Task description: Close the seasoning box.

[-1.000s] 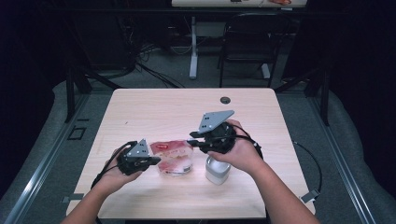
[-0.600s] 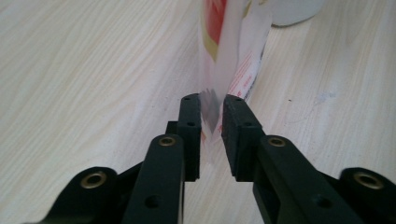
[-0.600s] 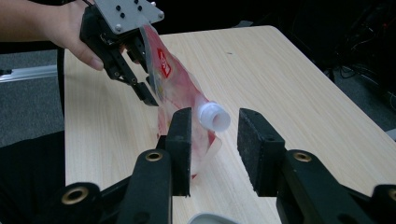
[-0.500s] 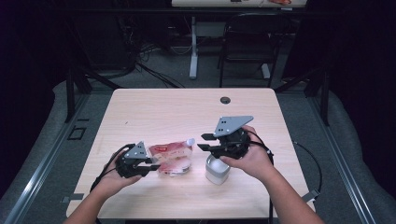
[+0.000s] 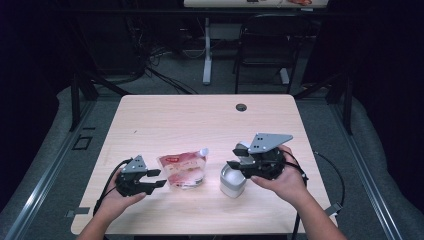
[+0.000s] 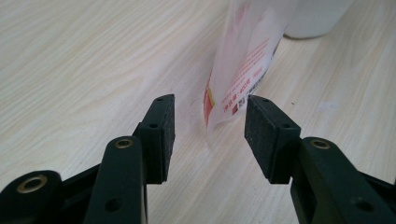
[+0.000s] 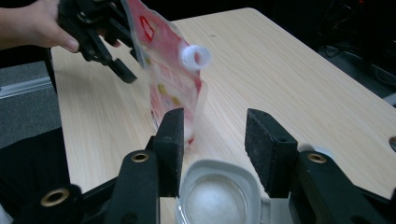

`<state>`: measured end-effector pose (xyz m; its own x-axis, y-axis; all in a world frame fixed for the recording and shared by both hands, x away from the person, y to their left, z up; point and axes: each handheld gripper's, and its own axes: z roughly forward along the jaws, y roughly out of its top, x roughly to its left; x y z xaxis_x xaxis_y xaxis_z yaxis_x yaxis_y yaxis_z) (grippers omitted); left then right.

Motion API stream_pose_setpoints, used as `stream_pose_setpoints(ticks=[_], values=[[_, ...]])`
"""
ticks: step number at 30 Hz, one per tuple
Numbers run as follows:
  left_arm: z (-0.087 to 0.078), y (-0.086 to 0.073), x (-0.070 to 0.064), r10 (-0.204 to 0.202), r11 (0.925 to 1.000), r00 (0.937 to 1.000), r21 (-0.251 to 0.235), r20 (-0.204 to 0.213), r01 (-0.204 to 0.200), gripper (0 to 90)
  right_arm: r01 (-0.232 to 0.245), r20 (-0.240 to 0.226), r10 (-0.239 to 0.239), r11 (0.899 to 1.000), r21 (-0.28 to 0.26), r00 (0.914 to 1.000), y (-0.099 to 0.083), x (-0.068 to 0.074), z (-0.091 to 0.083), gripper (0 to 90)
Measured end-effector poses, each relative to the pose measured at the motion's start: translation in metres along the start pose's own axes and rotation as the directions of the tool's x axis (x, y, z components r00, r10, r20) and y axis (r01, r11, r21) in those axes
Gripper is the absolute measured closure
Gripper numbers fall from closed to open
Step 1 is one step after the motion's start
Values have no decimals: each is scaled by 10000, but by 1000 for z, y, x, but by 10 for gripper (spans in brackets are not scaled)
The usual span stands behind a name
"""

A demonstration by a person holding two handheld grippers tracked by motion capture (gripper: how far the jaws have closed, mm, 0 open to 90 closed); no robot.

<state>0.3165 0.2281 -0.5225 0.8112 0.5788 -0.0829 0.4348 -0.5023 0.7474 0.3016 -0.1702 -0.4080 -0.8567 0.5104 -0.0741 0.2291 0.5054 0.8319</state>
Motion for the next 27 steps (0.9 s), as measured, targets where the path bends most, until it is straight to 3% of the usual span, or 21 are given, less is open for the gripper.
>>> stream_pose_setpoints(ticks=[3, 6, 10, 13, 16, 24, 27], values=[[-1, -5, -2, -297, 9995, 9993, -58, -204, 296, 528, -200, 128, 203, 9996, -182, 9997, -8, -1, -6, 564], [-1, -7, -5, -241, 9996, 9986, 124, -466, 247, 527, -291, 430, 304, 9991, -311, 9986, -15, -1, -12, 563], [-2, -8, -6, -400, 9992, 9981, -18, -468, 399, 526, -471, 753, 507, 9977, -488, 9959, -23, 0, -20, 566], [-3, -9, -6, -324, 9995, 9978, 35, -585, 327, 526, -634, 604, 672, 9959, -639, 9959, -28, 2, -22, 584], [-3, -11, -7, -400, 9991, 9970, 82, -659, 406, 526, -689, 780, 740, 9954, -664, 9942, -32, 4, -24, 589], [-9, -17, -5, -654, 9978, 9956, -135, -670, 647, 526, -1452, 907, 1557, 9830, -1124, 9836, -47, 0, -37, 681], [-13, -16, -6, -588, 9982, 9945, -111, -866, 581, 526, -1542, 1228, 1665, 9826, -1037, 9784, -55, -3, -42, 708]])
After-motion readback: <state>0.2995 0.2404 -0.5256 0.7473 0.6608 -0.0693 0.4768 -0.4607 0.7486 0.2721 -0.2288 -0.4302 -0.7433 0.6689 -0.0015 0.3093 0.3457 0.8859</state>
